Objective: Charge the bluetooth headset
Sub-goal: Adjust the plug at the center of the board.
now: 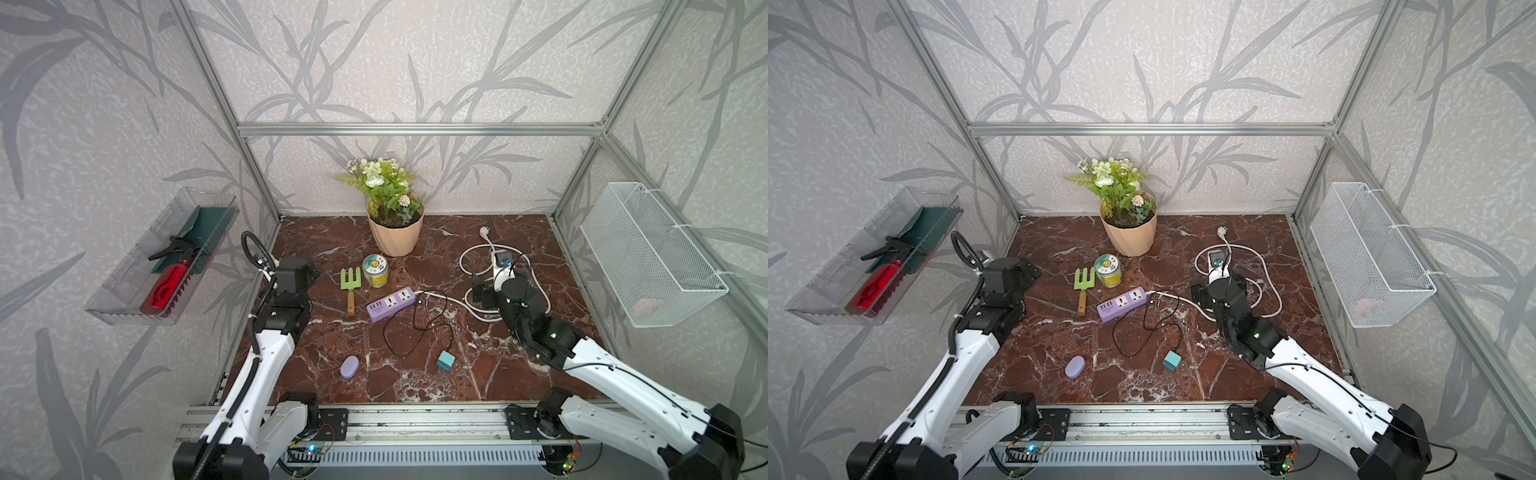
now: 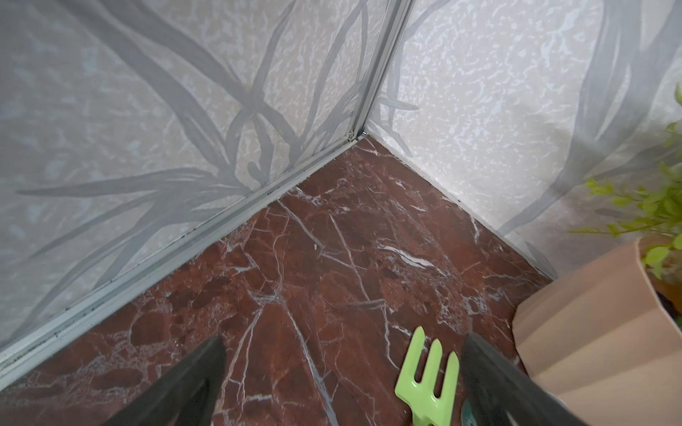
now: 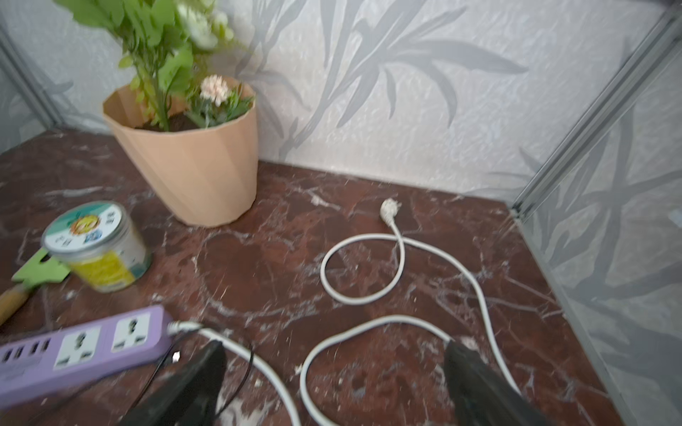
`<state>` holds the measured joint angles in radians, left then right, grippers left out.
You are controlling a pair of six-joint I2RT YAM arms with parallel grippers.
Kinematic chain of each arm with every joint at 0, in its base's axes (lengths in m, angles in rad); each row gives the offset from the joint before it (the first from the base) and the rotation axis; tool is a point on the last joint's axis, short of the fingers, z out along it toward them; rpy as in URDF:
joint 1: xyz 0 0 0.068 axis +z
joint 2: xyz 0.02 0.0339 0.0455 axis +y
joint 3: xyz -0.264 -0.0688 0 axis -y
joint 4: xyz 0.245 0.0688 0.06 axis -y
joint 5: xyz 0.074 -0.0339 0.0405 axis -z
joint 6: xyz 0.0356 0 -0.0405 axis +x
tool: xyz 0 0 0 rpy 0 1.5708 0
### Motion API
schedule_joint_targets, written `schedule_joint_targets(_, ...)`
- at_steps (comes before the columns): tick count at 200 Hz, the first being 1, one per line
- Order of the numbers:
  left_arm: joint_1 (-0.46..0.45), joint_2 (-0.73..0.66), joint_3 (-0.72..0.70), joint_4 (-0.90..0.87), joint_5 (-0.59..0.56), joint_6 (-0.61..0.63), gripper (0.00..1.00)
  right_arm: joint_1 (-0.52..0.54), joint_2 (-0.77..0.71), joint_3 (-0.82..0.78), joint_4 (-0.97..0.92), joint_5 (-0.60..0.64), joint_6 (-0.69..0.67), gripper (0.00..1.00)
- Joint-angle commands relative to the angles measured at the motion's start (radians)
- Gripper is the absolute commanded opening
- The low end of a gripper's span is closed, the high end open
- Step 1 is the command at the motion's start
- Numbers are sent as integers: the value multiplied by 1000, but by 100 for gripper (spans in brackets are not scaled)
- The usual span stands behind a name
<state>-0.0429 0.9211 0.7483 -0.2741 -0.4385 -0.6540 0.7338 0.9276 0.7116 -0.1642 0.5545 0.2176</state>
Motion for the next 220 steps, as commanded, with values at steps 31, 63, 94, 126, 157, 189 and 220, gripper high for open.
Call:
schedule_joint_targets(31, 10, -98, 32, -227, 179, -76, 99, 114, 1, -14, -584, -280, 464, 77)
schedule_joint_targets(63, 8, -87, 70, -302, 310, -14, 89, 167, 10, -111, -524, -462, 572, 67)
schedule_joint_targets(94, 6, -95, 55, -328, 390, -18, 86, 166, 52, -172, -380, -570, 624, 59)
schedule_joint_targets(126, 7, -92, 39, -322, 408, -17, 90, 167, 222, -129, -256, -646, 603, 57)
schedule_joint_targets(157, 5, -90, 34, -311, 419, -15, 90, 166, 371, -48, -200, -671, 591, 43)
schedule_joint_targets(189, 5, -89, 23, -296, 438, -12, 90, 166, 405, -22, -168, -639, 621, 41)
schedule_joint_targets(220, 5, -77, 12, -280, 445, -8, 90, 164, 430, -6, -168, -579, 671, 41)
